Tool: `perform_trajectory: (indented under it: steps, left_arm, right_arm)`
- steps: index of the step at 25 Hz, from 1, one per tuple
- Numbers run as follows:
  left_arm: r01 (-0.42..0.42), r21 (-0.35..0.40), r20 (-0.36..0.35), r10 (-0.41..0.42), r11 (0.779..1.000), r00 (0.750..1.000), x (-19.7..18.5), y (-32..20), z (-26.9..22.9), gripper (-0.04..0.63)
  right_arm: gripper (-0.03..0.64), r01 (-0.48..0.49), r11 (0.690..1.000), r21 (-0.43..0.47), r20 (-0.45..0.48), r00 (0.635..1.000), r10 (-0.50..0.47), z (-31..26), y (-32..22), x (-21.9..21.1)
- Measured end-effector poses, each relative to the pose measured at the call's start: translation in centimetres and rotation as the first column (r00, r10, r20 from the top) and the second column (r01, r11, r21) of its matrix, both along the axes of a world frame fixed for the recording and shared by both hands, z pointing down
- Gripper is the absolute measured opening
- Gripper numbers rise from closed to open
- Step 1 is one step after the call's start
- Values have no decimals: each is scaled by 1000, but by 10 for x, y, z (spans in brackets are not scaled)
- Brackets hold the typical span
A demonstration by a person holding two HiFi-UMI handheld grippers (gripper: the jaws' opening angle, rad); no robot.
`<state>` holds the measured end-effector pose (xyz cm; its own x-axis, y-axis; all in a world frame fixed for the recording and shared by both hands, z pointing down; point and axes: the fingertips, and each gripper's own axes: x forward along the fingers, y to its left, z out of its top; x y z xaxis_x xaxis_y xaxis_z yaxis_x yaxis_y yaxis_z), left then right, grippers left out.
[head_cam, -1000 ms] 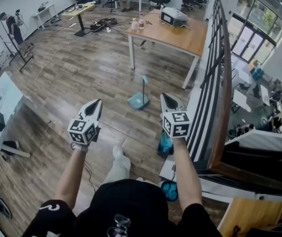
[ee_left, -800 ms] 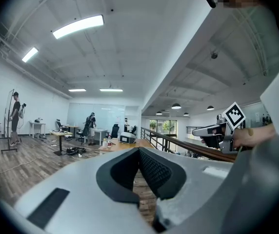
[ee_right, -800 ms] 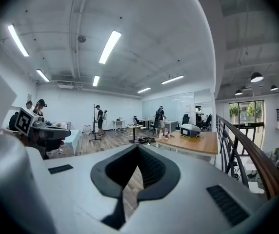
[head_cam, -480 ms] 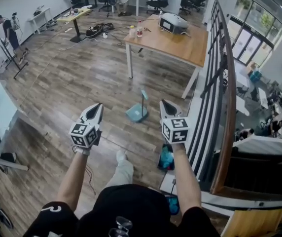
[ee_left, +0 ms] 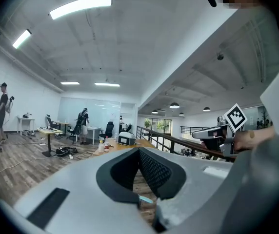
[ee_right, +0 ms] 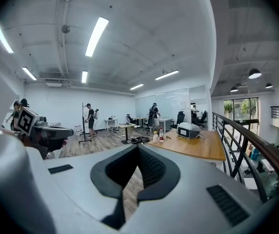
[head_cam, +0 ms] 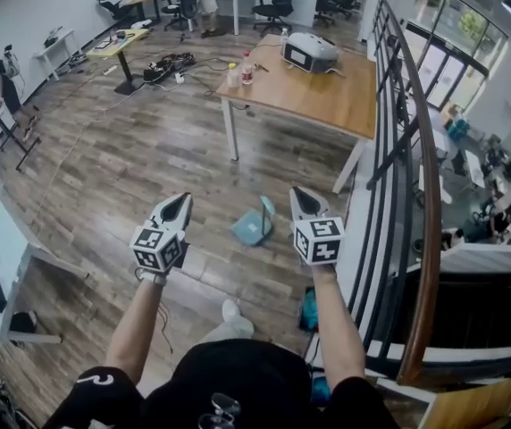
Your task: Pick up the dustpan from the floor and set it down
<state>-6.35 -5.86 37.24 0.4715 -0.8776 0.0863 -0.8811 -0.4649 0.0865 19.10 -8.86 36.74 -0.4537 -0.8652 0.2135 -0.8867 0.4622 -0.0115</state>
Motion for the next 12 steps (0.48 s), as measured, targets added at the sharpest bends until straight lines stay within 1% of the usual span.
perform_trajectory:
  steps: [5,12]
  left_arm:
    - [-14,-7,0,14,1000,1000,-27,-56,2,-2]
    - [-44,-19,-20,44,999,999,-47,-102,12,-2]
  right_arm:
    - [-5,-28,1000,2,0,1000,28,-4,-54,-20]
    - [-5,-57,998,-16,-12,998,57,3,-94,-36]
